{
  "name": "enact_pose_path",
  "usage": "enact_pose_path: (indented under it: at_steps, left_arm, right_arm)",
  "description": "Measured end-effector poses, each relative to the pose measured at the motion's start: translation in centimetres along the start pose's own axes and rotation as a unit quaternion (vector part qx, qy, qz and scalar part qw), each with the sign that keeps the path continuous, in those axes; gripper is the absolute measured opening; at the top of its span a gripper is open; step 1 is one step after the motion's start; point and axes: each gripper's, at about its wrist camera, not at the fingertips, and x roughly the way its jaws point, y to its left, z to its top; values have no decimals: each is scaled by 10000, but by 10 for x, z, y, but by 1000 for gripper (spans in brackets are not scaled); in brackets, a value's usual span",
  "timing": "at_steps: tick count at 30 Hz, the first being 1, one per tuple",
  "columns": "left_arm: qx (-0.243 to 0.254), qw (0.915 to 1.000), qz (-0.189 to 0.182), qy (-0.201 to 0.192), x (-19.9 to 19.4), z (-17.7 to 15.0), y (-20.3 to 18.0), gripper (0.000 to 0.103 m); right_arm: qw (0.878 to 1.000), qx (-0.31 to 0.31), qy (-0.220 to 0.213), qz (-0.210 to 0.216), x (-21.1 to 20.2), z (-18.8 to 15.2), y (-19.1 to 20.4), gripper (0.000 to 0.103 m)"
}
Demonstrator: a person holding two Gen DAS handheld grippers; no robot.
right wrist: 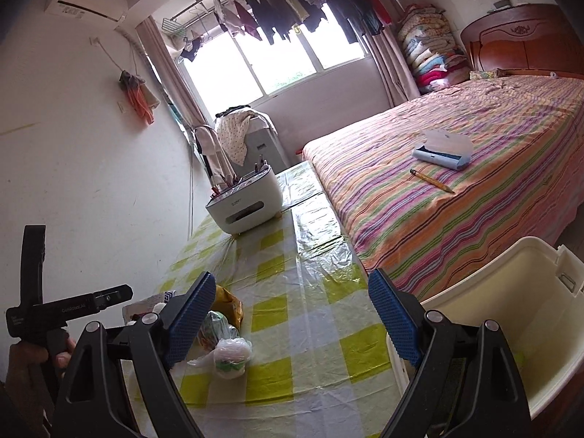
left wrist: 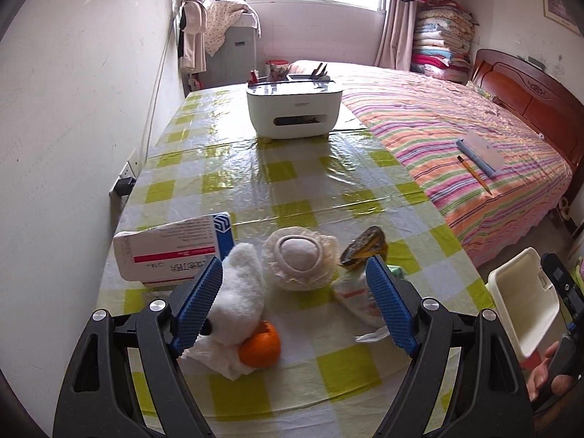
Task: Collect trash
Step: 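Move both tools back over the table toward the remaining trash, then grasp the white-and-black plush toy with left tool while right grasps the plastic bag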
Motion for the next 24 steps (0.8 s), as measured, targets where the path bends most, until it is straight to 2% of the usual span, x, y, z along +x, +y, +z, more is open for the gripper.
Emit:
enact_pose_path:
  at_steps: [5,9,18,24]
  left_arm:
    - [-161,9989,109,421,17,-10,39,80]
    - [-85,9980,134,614,25,-18,51,80]
    - [239,9943,387,960,55,-24,44,80]
    - [263,9916,399,1205,74,-28,42,80]
  right_arm:
    - [9983,-413,355,203,19,-11,27,83]
    - [9965,-511,597,289,33,-18,39,83]
    - [9943,-493,880,339,49,-28,52,83]
    - [9917,-633,1069,343,62,-34,61,83]
